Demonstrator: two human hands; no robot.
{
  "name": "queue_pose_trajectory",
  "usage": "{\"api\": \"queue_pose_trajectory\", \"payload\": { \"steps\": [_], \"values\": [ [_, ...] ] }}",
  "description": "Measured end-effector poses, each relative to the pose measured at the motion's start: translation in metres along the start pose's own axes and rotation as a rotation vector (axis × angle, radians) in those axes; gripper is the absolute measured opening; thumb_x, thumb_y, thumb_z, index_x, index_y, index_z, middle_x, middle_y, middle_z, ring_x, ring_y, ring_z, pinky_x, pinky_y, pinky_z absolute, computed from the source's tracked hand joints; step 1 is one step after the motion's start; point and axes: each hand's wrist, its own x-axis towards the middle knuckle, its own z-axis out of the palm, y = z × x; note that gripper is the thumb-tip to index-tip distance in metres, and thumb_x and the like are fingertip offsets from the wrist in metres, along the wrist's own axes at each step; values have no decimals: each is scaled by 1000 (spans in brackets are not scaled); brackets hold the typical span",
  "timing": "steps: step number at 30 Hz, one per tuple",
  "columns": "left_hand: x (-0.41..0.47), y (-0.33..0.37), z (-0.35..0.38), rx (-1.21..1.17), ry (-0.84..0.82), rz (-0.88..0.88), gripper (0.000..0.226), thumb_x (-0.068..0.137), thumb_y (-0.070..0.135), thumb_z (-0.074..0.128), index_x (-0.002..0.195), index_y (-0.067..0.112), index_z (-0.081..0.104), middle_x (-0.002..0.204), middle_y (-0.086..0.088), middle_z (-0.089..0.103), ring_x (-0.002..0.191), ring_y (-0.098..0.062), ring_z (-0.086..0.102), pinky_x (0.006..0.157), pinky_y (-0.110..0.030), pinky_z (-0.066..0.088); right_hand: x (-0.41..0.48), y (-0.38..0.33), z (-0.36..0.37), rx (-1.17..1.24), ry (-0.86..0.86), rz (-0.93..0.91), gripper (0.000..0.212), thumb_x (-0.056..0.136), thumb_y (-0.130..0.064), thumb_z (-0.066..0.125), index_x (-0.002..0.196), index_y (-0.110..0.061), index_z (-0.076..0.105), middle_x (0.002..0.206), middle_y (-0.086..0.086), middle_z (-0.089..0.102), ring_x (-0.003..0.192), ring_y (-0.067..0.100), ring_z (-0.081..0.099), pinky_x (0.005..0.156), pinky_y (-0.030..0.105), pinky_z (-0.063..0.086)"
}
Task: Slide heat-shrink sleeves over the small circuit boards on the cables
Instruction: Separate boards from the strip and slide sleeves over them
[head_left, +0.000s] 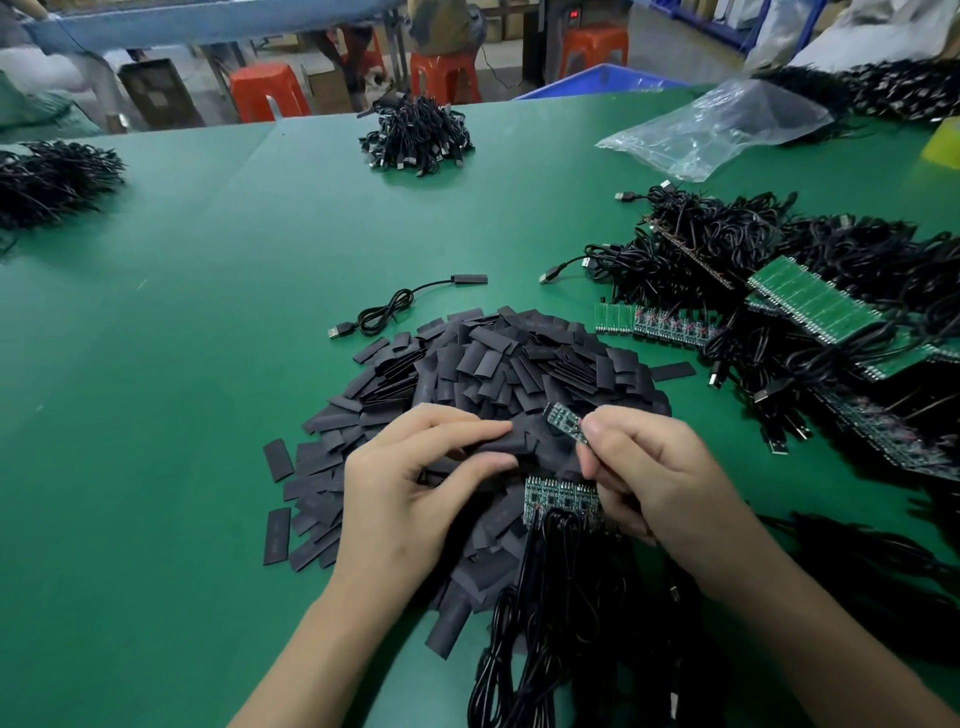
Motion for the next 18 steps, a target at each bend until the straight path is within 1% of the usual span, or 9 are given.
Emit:
{"api": "queue_pose_trajectory", "payload": {
  "steps": [3, 6, 10, 14, 18],
  "values": [
    [1, 0, -1, 11, 18, -10, 18, 80, 24, 80, 97, 23, 80, 94, 11, 73, 90, -6, 68, 82, -10, 46, -1, 1, -1, -110, -59, -10, 42, 99, -48, 46, 71, -18, 55, 51, -1, 39, 43, 14, 35, 46, 23, 32],
    [0, 0, 1, 14, 10, 4, 17, 79, 22, 81, 97, 21, 81, 93, 9, 73, 89, -6, 68, 82, -10, 46, -2, 1, 0, -161, -69, -34, 44, 99, -50, 46, 71, -18, 54, 51, -2, 40, 45, 10, 36, 47, 23, 31],
    [0, 0, 1, 14, 12, 4, 18, 79, 21, 82, 97, 21, 81, 91, 7, 73, 87, -7, 68, 80, -12, 47, -2, 0, 2, -223, -52, -65, 42, 104, -40, 48, 69, -17, 52, 52, -5, 38, 46, 6, 34, 48, 23, 30],
    [0, 0, 3, 13, 19, 2, 18, 80, 23, 81, 97, 20, 81, 91, 6, 73, 86, -8, 69, 80, -13, 48, -2, 1, 4, -157, -23, -38, 42, 101, -44, 47, 69, -19, 54, 49, -3, 39, 44, 9, 35, 47, 21, 31],
    [0, 0, 3, 13, 22, 4, 18, 80, 22, 82, 97, 21, 81, 91, 7, 73, 86, -9, 69, 79, -12, 47, -2, 0, 5, -129, -10, -24, 41, 99, -45, 46, 68, -20, 53, 47, -1, 38, 42, 12, 34, 45, 24, 31]
  ]
}}
